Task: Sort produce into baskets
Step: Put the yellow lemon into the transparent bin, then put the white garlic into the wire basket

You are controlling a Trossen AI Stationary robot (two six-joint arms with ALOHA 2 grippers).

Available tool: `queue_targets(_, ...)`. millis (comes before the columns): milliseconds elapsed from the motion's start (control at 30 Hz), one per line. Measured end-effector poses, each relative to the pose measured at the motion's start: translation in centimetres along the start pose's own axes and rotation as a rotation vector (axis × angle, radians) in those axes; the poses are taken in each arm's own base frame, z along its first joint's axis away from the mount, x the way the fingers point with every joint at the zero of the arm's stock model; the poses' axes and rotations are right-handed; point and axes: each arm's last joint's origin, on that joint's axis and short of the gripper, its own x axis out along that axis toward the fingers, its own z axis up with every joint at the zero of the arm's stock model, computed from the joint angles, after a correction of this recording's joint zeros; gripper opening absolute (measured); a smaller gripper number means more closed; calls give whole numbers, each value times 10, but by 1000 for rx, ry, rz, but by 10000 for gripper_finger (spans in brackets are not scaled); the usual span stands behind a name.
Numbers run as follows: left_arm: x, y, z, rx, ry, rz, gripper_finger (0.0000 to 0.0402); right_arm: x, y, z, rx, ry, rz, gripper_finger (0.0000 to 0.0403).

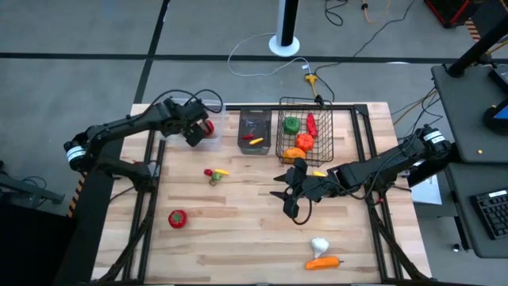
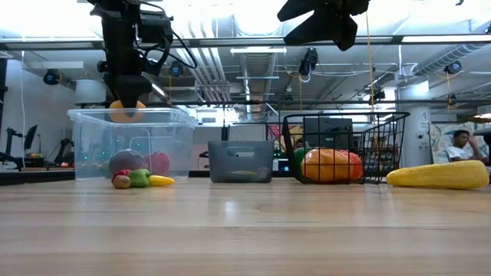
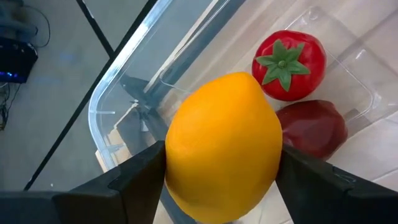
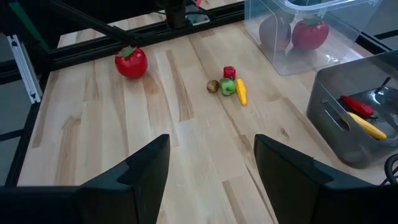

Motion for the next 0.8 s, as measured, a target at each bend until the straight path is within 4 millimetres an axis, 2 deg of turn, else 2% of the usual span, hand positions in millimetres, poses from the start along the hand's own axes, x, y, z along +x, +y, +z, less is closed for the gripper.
queue_targets(800, -2, -4, 3, -16, -39, -10, 286, 0, 0, 0, 1, 0, 0, 224)
